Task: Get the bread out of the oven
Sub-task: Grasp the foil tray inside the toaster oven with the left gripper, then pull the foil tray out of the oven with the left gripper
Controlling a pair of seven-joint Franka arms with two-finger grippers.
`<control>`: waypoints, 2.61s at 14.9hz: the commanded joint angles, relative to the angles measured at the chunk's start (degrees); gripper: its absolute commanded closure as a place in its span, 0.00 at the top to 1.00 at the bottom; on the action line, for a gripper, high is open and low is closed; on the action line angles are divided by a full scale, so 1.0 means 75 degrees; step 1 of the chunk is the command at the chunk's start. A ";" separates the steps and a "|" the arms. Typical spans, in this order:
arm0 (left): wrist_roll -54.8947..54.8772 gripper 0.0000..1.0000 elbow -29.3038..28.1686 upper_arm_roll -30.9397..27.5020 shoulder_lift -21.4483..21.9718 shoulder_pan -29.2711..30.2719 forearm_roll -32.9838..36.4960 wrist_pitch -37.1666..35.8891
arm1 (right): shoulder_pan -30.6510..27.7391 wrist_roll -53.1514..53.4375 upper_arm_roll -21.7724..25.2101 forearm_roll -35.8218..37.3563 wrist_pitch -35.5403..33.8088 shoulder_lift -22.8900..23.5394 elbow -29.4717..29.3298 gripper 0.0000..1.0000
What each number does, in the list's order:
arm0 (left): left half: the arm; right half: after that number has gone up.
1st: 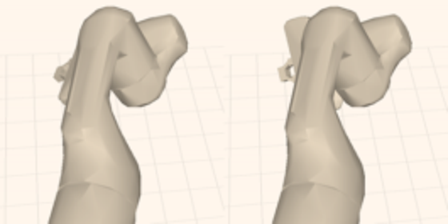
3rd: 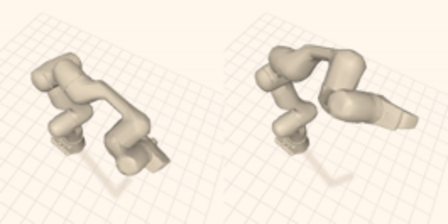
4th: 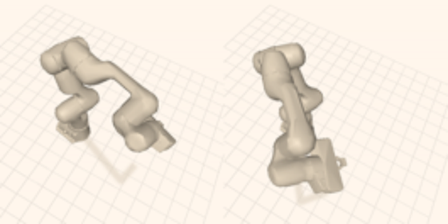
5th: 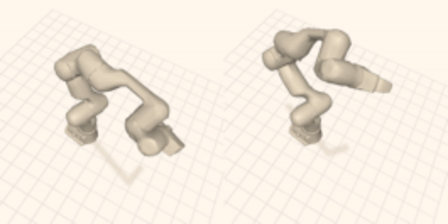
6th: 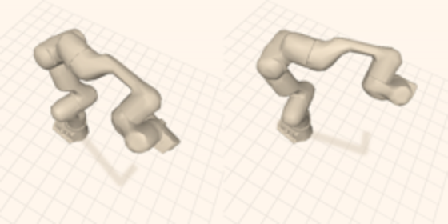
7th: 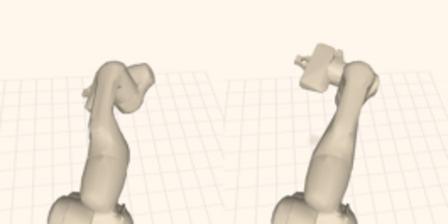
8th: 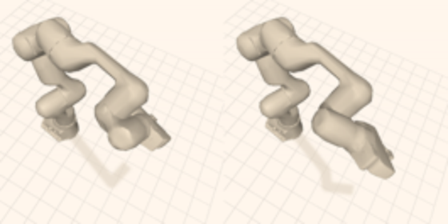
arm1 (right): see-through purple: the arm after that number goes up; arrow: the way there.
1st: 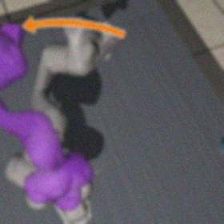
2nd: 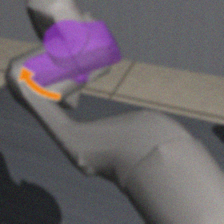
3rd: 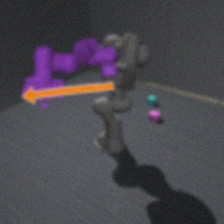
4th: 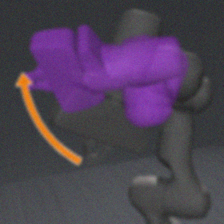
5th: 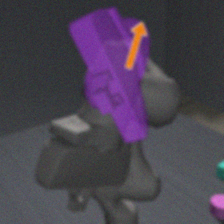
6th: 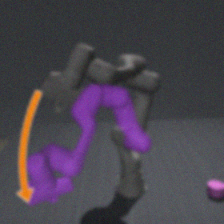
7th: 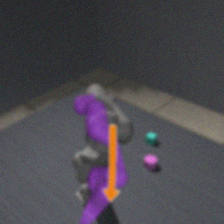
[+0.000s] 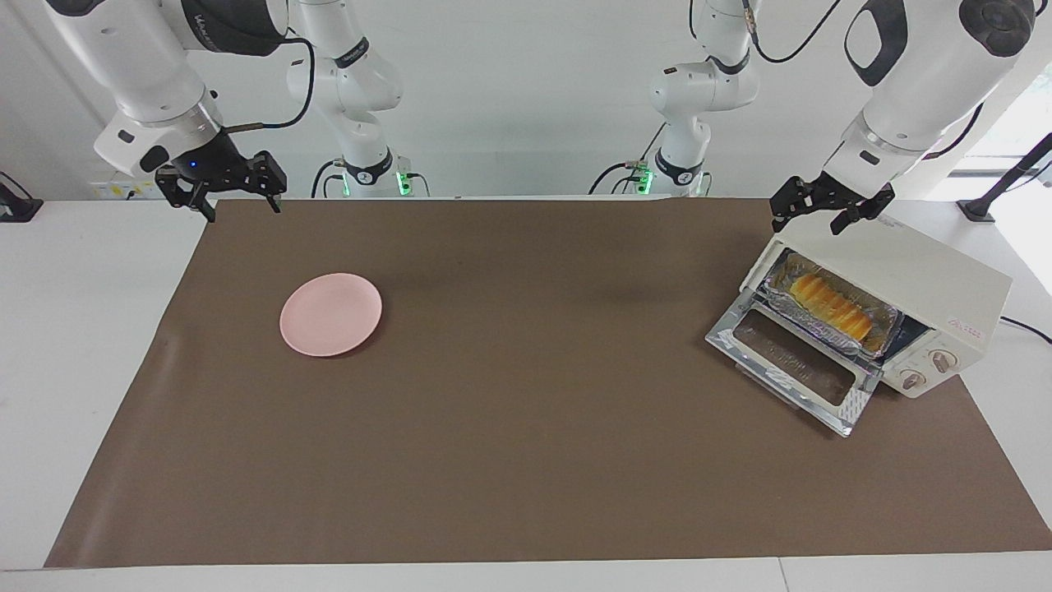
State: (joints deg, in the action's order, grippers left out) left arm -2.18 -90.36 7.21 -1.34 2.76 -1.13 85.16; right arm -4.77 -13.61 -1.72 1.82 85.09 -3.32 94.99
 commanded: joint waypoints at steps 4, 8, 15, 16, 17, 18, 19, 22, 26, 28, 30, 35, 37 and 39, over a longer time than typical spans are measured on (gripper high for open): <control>0.0684 1.00 -0.0280 -0.0023 0.0143 0.0101 -0.0131 0.0784 | -0.0079 -0.0154 -0.0063 0.0109 -0.0072 -0.0072 0.0049 1.00; 0.1931 1.00 -0.0467 -0.0128 -0.0148 0.0310 -0.0061 0.1687 | -0.0079 -0.0154 -0.0063 0.0109 -0.0072 -0.0072 0.0049 1.00; 0.2716 1.00 -0.0151 -0.0257 -0.1695 0.0616 0.0936 0.2952 | -0.0079 -0.0154 -0.0063 0.0109 -0.0072 -0.0072 0.0049 1.00; 0.2751 1.00 -0.0163 -0.0293 -0.1790 0.0628 0.0947 0.3152 | -0.0079 -0.0154 -0.0063 0.0109 -0.0072 -0.0072 0.0049 1.00; 0.2937 1.00 -0.0174 -0.0293 -0.1849 0.0570 0.0959 0.3212 | -0.0079 -0.0154 -0.0063 0.0109 -0.0083 -0.0072 0.0049 1.00; 0.3391 1.00 -0.0151 -0.0305 -0.2000 0.0477 0.1017 0.3247 | -0.0137 -0.0154 -0.0063 0.0109 -0.0083 -0.0061 0.0049 1.00; 0.3779 1.00 -0.0186 -0.0293 -0.2060 0.0406 0.1203 0.3282 | -0.0138 -0.0154 -0.0052 0.0109 -0.0083 -0.0061 0.0049 1.00; 0.4484 1.00 -0.0701 -0.0293 -0.1979 0.0359 0.1381 0.3482 | -0.0138 -0.0154 -0.0052 0.0109 -0.0083 -0.0061 0.0049 1.00; 0.5175 1.00 -0.1215 -0.0293 -0.1815 0.0266 0.1404 0.3598 | -0.0126 -0.0154 -0.0063 0.0109 -0.0083 -0.0072 0.0049 1.00; 0.5469 1.00 -0.1789 -0.0293 -0.1569 0.0102 0.1463 0.3867 | -0.0126 -0.0154 -0.0063 0.0109 -0.0083 -0.0061 0.0049 1.00; 0.5727 1.00 -0.2130 -0.0293 -0.1440 0.0019 0.1662 0.4020 | -0.0126 -0.0154 -0.0063 0.0109 -0.0083 -0.0061 0.0049 1.00; 0.5774 0.78 -0.2401 -0.0293 -0.1287 -0.0075 0.1662 0.4010 | -0.0138 -0.0154 -0.0063 0.0109 -0.0083 -0.0072 0.0049 1.00; 0.5763 0.51 -0.2517 -0.0293 -0.1252 -0.0017 0.1662 0.4079 | -0.0126 -0.0154 -0.0063 0.0109 -0.0083 -0.0072 0.0049 1.00; 0.5704 0.12 -0.2600 -0.0293 -0.1205 0.0007 0.1674 0.4045 | -0.0126 -0.0154 -0.0063 0.0109 -0.0083 -0.0061 0.0049 1.00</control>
State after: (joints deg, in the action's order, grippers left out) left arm 40.14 -106.85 5.10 -12.51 2.61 9.87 114.00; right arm -4.83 -13.61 -1.59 1.82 85.09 -3.32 94.99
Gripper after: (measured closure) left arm 0.383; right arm 0.000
